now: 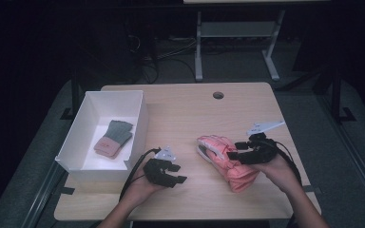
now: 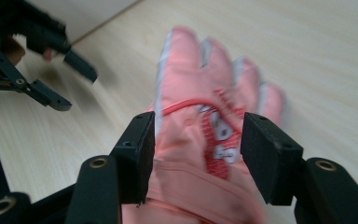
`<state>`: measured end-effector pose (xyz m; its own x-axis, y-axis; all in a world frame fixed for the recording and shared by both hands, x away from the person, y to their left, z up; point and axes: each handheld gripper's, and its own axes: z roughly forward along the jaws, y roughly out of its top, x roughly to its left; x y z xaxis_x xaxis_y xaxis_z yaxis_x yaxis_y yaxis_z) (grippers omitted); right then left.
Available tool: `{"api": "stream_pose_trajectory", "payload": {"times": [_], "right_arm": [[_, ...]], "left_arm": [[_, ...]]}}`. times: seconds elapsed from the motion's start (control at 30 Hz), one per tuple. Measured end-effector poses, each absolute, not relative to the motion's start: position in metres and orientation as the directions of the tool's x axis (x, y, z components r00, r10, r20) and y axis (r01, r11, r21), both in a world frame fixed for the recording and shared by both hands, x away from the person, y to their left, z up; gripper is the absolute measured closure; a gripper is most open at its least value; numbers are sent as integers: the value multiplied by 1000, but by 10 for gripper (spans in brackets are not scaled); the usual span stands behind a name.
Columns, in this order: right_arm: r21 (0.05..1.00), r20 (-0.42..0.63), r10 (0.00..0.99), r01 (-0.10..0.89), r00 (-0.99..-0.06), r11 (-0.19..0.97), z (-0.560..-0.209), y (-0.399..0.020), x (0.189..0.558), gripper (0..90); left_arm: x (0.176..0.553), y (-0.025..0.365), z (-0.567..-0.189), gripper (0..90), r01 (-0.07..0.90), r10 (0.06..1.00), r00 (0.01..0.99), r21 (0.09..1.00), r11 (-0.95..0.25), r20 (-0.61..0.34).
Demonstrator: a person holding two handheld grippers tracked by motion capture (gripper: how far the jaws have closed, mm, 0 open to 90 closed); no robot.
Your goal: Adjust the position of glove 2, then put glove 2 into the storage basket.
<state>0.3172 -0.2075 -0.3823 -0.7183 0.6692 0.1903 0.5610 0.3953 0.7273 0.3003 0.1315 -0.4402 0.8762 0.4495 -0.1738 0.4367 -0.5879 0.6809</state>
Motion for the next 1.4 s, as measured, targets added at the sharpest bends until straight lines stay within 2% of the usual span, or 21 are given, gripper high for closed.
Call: {"api": "stream_pose_trajectory", "payload": {"times": [0.03,0.07,0.17,0.3,0.57,0.7,1.07,1.4], "right_arm": [[738,189,670,554,-718,385,-381,-212,316,509],[746,185,671,547,-718,380,-380,-216,316,532],[751,149,706,543,-693,375,-378,-229,313,714],[745,104,737,543,-668,387,-384,-246,310,894],[710,77,730,551,-679,438,-411,-274,302,900],[673,106,725,585,-681,451,-429,-280,305,900],[639,127,687,588,-716,496,-447,-268,307,900],[635,163,635,573,-755,518,-449,-255,304,900]], "left_arm": [[300,132,-439,655,438,448,876,681,-587,-177],[300,131,-437,713,442,453,873,681,-583,-179],[302,130,-432,896,448,460,869,684,-576,-182],[304,126,-429,897,441,464,870,683,-583,-166],[312,109,-430,896,434,447,878,673,-599,-168],[320,94,-434,897,433,429,884,667,-606,-185],[349,42,-442,897,420,403,894,679,-602,-196],[349,39,-445,897,413,388,899,682,-604,-201]]}}
